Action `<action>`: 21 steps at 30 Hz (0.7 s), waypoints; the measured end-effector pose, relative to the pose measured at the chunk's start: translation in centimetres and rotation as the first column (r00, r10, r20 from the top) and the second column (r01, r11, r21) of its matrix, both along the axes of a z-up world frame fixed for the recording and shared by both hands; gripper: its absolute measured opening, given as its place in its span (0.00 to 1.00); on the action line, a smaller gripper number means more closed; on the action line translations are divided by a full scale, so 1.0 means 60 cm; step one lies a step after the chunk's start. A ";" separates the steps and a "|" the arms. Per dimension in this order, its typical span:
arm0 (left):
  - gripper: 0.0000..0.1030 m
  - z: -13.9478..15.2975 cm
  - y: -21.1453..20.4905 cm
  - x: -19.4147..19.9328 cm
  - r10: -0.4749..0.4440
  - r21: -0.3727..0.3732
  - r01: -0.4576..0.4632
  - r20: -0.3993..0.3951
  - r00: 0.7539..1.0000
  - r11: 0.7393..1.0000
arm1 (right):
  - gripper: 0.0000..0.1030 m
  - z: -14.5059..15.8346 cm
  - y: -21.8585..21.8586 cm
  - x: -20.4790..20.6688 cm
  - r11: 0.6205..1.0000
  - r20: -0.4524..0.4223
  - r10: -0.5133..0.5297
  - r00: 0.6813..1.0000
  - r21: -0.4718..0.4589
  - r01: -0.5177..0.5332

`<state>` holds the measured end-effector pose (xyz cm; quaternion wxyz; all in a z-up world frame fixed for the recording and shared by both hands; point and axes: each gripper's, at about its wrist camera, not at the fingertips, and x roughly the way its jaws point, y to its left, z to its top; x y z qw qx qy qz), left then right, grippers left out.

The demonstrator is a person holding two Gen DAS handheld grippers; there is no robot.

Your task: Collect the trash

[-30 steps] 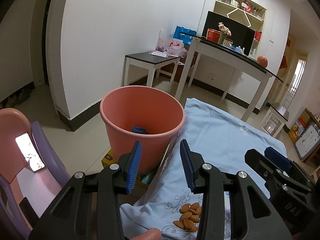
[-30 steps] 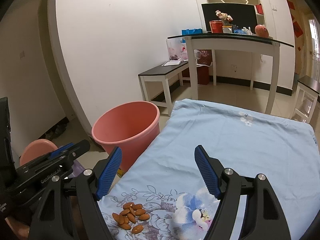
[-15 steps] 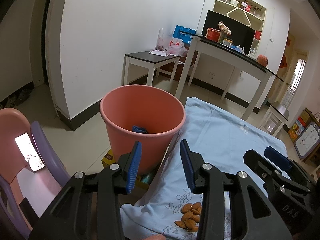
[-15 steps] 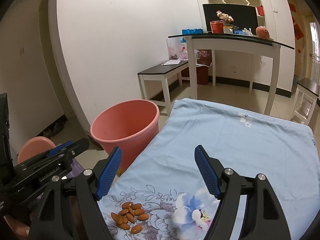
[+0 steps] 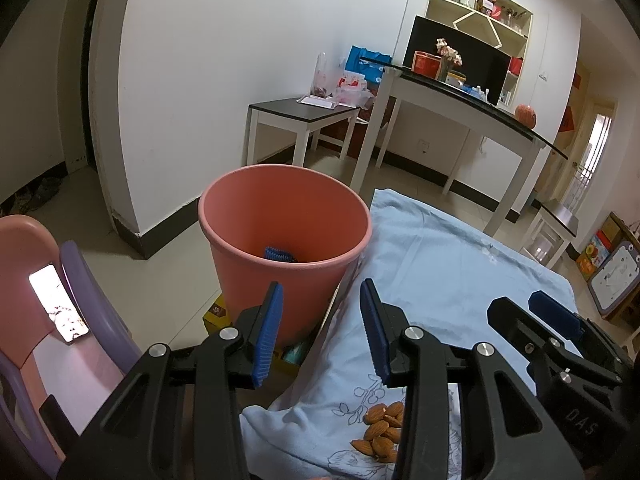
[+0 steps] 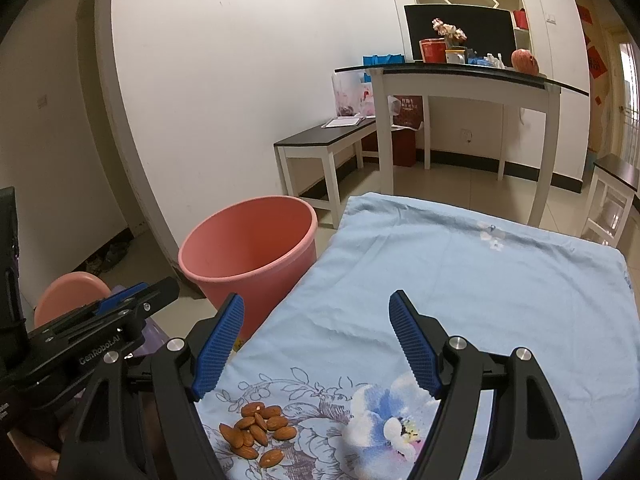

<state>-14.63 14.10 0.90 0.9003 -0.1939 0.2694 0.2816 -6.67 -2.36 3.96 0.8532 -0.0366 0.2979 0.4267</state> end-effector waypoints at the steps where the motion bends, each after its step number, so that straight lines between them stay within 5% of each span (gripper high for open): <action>1: 0.39 -0.001 0.000 0.000 0.000 -0.001 0.000 -0.001 1.000 1.000 | 0.72 0.000 0.001 0.001 1.000 0.000 0.000 1.000 -0.001 0.000; 21: 0.39 -0.011 0.000 0.000 0.000 -0.006 0.000 -0.011 1.000 1.000 | 0.72 -0.004 0.001 0.003 1.000 -0.003 0.001 1.000 -0.007 -0.001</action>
